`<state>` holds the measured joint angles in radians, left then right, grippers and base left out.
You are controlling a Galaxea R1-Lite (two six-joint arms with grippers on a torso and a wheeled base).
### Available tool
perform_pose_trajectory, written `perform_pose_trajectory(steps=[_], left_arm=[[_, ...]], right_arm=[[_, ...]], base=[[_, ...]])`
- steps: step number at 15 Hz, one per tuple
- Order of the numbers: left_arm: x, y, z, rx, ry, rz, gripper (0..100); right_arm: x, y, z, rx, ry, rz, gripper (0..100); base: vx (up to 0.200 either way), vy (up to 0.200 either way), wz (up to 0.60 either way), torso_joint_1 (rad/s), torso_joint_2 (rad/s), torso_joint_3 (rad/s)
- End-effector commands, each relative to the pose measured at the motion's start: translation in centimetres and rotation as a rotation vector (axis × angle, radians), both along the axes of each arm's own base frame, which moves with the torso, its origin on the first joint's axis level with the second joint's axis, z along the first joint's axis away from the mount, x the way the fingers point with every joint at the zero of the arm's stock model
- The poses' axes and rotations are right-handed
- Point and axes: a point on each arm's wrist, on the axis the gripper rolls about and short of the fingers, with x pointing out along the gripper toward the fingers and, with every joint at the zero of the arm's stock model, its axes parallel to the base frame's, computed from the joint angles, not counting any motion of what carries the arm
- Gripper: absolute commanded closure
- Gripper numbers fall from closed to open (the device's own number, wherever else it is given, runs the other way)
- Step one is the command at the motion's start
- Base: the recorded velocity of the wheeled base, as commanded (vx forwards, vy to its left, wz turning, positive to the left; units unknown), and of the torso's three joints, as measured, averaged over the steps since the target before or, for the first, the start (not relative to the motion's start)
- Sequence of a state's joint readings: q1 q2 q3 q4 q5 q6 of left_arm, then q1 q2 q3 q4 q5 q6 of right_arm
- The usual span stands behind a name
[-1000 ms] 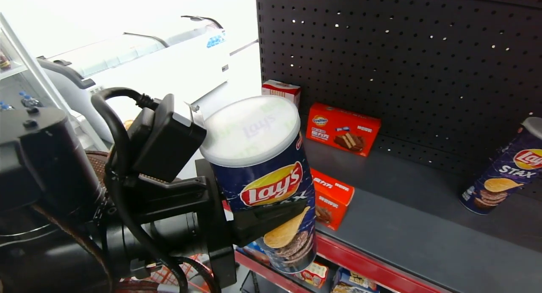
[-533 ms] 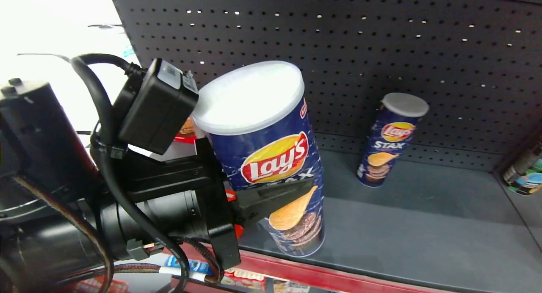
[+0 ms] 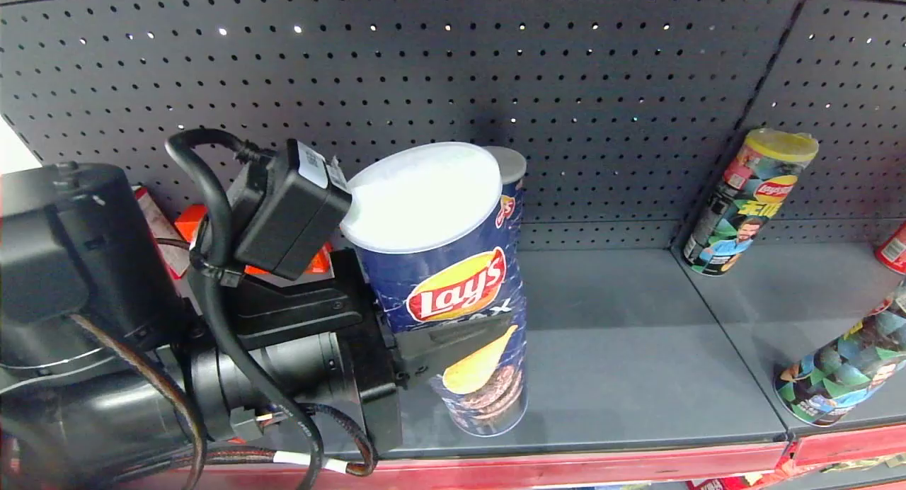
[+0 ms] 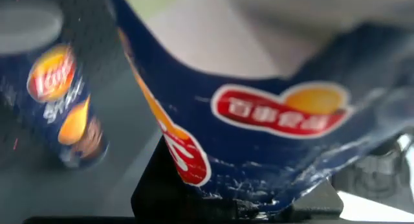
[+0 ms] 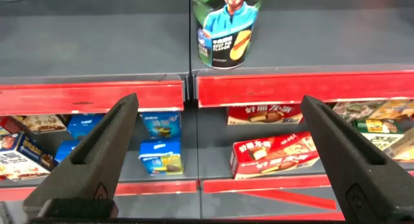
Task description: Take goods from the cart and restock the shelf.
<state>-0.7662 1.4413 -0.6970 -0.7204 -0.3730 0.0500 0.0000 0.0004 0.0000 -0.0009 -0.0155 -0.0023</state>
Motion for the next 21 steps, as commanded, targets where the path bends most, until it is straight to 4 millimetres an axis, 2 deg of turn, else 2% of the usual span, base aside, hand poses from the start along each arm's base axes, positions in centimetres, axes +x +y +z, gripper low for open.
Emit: perform_pose_trajectory(steps=[1,3,5,7,9,12,16,17,18,19,21], left_arm=[[0.0,0.1,-0.2,0.003,0.002,0.007,100],[1.0,1.4,-0.5,-0.011,-0.015,0.087,100],[1.1,2.4,-1.3,-0.009,-0.009,0.118,100],[-0.5,4.0,-1.2,-0.020,-0.022,0.125,100],[-0.5,4.4,-1.3,-0.020,-0.018,0.134,100],[0.9,4.9,-2.1,0.004,0.006,0.188,100],[2.5,5.2,-1.7,-0.002,0.004,0.240,100],[2.5,5.2,-1.9,0.002,0.009,0.239,100],[2.5,5.2,-2.1,0.007,0.015,0.237,100],[2.6,5.2,-2.1,0.008,0.016,0.239,100],[3.0,5.0,-1.9,0.003,0.010,0.240,100]], right_arm=[[0.0,0.0,0.0,-0.001,0.000,0.000,0],[0.0,0.0,0.0,-0.001,0.000,0.000,0],[0.0,0.0,0.0,-0.001,0.000,0.000,0],[0.0,0.0,0.0,-0.001,0.000,0.000,0],[0.0,0.0,0.0,-0.001,0.000,0.000,0],[0.0,0.0,0.0,-0.002,0.005,0.002,0],[0.0,-0.1,0.1,0.007,-0.006,-0.034,0],[-0.3,-0.1,1.4,0.009,-0.047,-0.027,0],[-0.2,-0.1,5.2,0.038,-0.065,-0.022,0],[1.4,-0.1,8.4,0.137,-0.010,-0.013,0],[1.9,0.0,11.1,0.156,-0.017,0.086,0]], base=[[0.000,0.000,0.00,0.000,0.00,0.000],[0.000,0.000,0.00,0.000,0.00,0.000],[0.000,0.000,0.00,0.000,0.00,0.000],[0.000,0.000,0.00,0.000,0.00,0.000],[0.000,0.000,0.00,0.000,0.00,0.000],[0.000,0.000,0.00,0.000,0.00,0.000],[0.000,0.000,0.00,0.000,0.00,0.000],[0.000,0.000,0.00,0.000,0.00,0.000],[0.000,0.000,0.00,0.000,0.00,0.000],[0.000,0.000,0.00,0.000,0.00,0.000],[0.000,0.000,0.00,0.000,0.00,0.000]])
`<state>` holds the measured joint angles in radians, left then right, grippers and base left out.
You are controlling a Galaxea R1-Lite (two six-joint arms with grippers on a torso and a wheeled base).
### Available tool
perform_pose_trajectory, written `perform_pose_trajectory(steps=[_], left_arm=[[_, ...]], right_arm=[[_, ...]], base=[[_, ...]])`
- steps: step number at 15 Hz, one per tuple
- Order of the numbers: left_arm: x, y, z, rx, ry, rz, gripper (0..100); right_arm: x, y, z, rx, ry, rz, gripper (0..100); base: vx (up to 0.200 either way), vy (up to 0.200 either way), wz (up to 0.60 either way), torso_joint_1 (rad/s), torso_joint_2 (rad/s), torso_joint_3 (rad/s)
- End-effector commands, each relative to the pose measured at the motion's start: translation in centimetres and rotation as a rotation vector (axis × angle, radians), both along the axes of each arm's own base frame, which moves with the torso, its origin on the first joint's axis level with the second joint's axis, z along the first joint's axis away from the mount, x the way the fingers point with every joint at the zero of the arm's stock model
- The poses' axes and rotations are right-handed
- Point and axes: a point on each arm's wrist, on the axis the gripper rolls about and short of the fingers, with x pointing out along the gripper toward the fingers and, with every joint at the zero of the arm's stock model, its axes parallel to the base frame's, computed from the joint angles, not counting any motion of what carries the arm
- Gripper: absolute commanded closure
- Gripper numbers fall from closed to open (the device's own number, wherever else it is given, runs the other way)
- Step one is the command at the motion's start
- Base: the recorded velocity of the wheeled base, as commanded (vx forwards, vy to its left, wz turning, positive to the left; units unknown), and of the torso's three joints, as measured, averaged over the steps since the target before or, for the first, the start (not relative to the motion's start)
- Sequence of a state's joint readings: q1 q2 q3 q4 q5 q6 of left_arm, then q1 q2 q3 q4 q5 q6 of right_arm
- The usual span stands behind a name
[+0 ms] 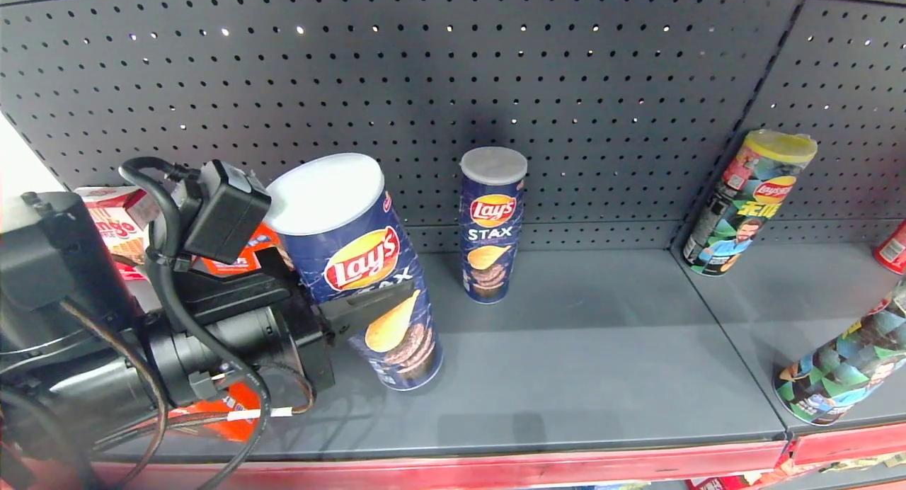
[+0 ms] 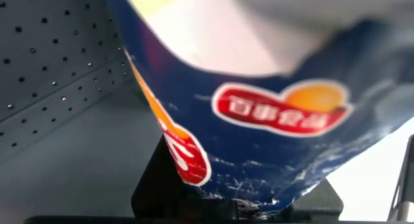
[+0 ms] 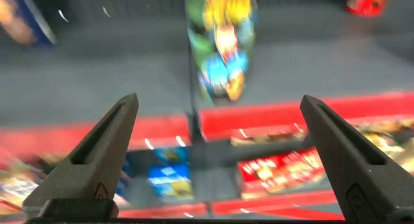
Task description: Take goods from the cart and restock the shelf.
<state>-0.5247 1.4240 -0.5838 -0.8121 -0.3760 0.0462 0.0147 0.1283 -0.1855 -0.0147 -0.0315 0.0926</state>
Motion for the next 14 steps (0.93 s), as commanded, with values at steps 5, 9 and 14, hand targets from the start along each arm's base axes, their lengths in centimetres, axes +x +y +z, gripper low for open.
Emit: perform_pose_trajectory(steps=[5,9,14], left_arm=[[1.2,-0.6,-0.6,0.004,0.006,0.002,100],[1.3,-0.2,-0.8,0.006,0.010,0.020,100],[1.2,0.1,-1.3,0.011,0.017,0.032,100]], right_arm=[[6.8,1.5,10.7,-0.088,0.126,0.389,0],[10.1,4.1,12.7,-0.176,0.168,0.568,0],[13.2,6.7,14.1,-0.199,0.209,0.647,0]], base=[[0.000,0.000,0.00,0.000,0.00,0.000],[0.000,0.000,0.00,0.000,0.00,0.000],[0.000,0.000,0.00,0.000,0.00,0.000]])
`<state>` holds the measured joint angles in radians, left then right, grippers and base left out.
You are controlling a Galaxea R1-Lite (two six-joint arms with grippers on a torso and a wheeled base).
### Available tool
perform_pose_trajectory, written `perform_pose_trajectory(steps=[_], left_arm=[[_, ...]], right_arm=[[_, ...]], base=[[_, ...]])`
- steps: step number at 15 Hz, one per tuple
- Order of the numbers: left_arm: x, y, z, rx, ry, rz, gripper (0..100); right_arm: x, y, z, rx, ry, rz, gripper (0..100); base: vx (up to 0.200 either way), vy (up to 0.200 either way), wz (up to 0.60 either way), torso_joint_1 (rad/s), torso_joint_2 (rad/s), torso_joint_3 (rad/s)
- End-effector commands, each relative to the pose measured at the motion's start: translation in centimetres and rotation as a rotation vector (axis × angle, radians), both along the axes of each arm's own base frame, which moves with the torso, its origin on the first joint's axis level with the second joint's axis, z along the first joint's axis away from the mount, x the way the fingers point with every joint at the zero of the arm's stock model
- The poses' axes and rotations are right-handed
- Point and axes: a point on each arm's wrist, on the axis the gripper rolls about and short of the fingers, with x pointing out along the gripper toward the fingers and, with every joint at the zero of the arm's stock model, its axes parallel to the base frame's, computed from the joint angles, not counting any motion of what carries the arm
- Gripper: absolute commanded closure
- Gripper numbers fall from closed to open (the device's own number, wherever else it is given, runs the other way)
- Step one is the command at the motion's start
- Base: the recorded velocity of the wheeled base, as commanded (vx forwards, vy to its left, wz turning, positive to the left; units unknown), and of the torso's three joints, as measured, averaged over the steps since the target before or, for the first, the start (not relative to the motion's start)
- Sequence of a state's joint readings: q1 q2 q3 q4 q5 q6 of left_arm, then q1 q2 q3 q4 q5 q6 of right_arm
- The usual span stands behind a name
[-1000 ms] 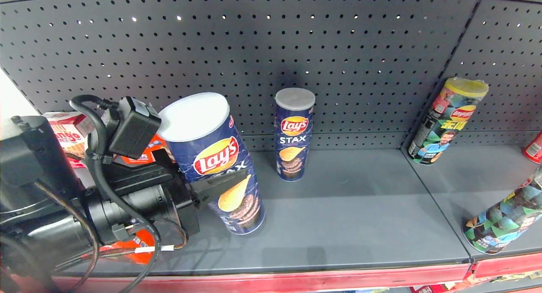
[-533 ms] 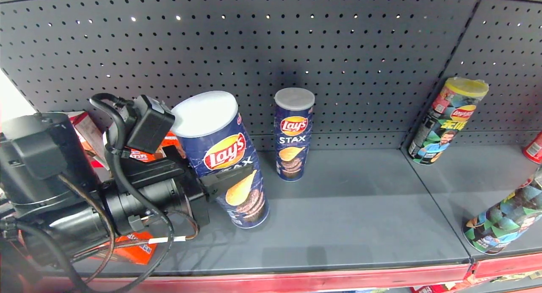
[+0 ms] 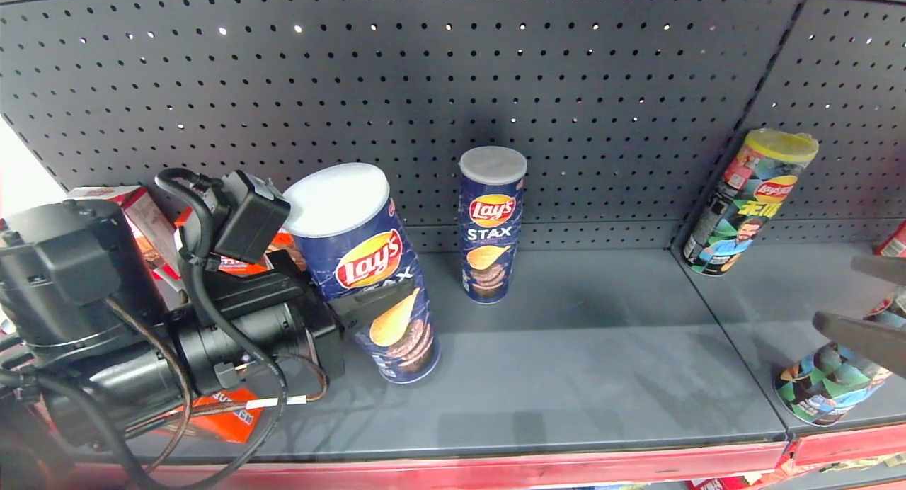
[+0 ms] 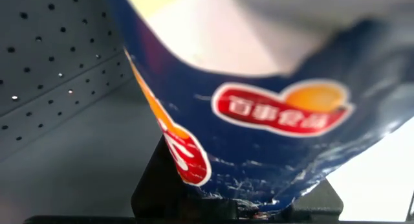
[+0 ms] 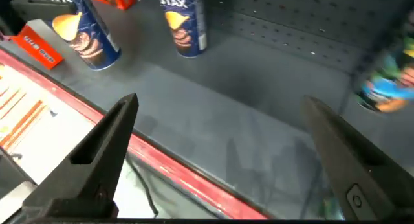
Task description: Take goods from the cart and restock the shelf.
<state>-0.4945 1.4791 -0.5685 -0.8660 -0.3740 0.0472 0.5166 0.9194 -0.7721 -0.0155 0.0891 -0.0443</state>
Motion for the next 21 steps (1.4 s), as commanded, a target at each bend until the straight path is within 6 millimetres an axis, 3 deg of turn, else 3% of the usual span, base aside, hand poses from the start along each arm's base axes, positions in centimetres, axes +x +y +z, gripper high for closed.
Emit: perform_pose_trajectory(steps=[1,7,11,14,18,21], left_arm=[[-0.1,0.1,-0.3,0.004,0.008,0.000,100],[-0.9,0.7,-0.8,0.012,0.021,0.008,100],[-0.9,1.1,-0.5,0.006,0.012,0.020,100],[-0.9,1.1,-0.5,0.006,0.012,0.016,100],[-1.0,1.1,-0.5,0.007,0.013,0.011,100],[-0.9,1.0,-0.6,0.007,0.015,0.011,100]], right_arm=[[2.4,1.9,0.1,-0.048,0.040,0.039,0],[5.3,5.4,1.4,-0.073,0.056,0.124,0],[7.9,7.5,0.2,-0.124,0.018,0.177,0],[8.5,8.1,-0.5,-0.144,0.056,0.226,0],[11.9,9.4,-1.5,-0.160,0.101,0.223,0],[15.6,10.2,-2.3,-0.158,0.092,0.191,0]], base=[[0.000,0.000,0.00,0.000,0.00,0.000],[0.000,0.000,0.00,0.000,0.00,0.000],[0.000,0.000,0.00,0.000,0.00,0.000],[0.000,0.000,0.00,0.000,0.00,0.000],[0.000,0.000,0.00,0.000,0.00,0.000],[0.000,0.000,0.00,0.000,0.00,0.000]])
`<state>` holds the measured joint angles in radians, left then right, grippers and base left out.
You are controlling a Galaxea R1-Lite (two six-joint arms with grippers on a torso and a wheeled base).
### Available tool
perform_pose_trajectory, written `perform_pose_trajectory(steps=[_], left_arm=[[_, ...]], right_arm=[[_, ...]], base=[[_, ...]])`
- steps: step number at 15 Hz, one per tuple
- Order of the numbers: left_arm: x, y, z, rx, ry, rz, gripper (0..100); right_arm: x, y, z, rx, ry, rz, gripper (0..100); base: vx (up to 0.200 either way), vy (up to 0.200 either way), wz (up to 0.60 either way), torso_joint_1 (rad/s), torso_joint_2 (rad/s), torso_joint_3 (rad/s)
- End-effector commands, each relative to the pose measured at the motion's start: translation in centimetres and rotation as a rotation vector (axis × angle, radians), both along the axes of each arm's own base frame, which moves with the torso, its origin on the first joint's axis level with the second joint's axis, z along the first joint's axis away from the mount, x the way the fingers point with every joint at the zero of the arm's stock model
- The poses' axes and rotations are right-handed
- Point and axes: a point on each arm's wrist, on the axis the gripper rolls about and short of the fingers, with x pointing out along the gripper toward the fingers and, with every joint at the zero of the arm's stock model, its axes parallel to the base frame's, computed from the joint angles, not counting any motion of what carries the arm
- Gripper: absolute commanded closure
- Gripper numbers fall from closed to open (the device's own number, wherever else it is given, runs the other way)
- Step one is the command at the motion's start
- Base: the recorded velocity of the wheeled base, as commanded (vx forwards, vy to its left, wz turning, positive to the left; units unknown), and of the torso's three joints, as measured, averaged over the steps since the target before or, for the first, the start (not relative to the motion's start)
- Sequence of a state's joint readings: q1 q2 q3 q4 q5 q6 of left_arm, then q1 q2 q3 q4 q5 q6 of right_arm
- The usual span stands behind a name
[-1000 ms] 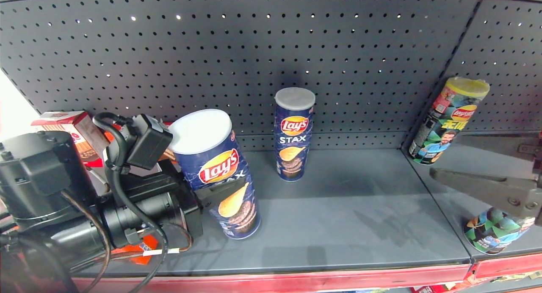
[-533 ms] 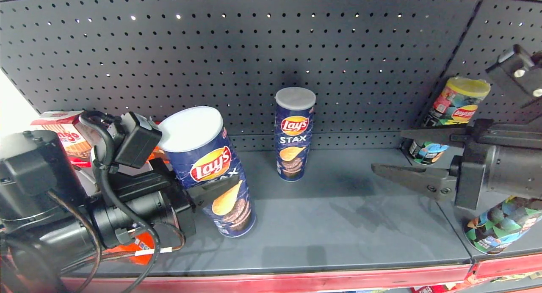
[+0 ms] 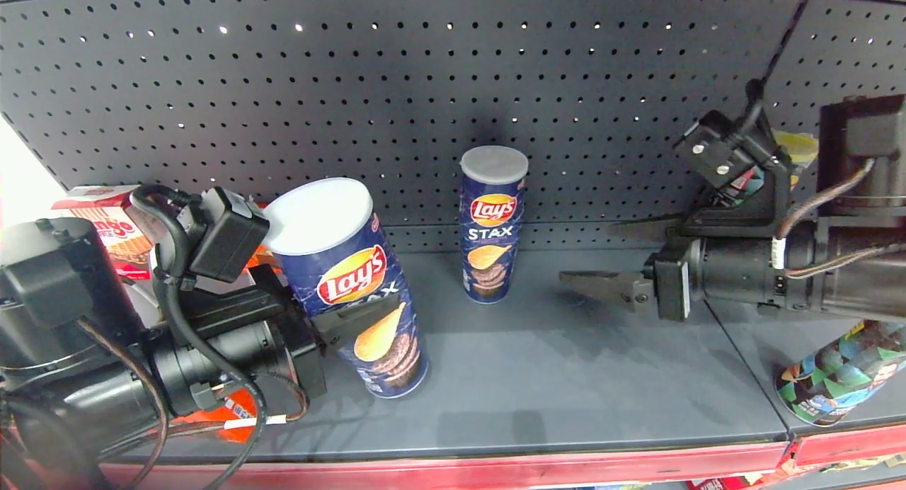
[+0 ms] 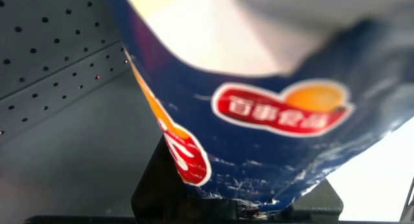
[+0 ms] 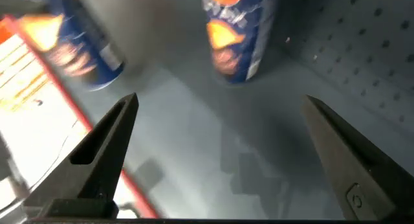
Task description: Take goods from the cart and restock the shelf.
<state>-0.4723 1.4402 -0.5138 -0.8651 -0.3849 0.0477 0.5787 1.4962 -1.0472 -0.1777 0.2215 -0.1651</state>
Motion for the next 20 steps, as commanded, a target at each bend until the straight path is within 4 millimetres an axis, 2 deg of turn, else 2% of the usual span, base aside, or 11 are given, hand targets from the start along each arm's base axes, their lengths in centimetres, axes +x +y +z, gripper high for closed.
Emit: perform_pose_trajectory(steps=[1,4,8,14,20], left_arm=[[0.0,0.0,0.0,-0.001,-0.001,0.000,100],[0.0,0.0,0.1,-0.001,-0.003,0.000,100],[0.2,-0.1,0.2,-0.004,-0.007,0.000,100],[0.2,0.3,0.1,-0.003,-0.005,0.014,100],[0.4,0.2,0.2,-0.005,-0.006,0.015,100]], right_arm=[[3.9,0.3,-1.5,-0.023,0.003,-0.011,0],[6.7,-0.3,-2.4,-0.062,-0.074,0.087,0],[9.6,0.8,-3.5,0.002,-0.161,0.290,0],[11.2,2.0,-4.6,0.014,-0.153,0.343,0],[11.0,4.1,-5.6,0.012,-0.128,0.396,0]], base=[[0.000,0.000,0.00,0.000,0.00,0.000],[0.000,0.000,0.00,0.000,0.00,0.000],[0.000,0.000,0.00,0.000,0.00,0.000],[0.000,0.000,0.00,0.000,0.00,0.000],[0.000,0.000,0.00,0.000,0.00,0.000]])
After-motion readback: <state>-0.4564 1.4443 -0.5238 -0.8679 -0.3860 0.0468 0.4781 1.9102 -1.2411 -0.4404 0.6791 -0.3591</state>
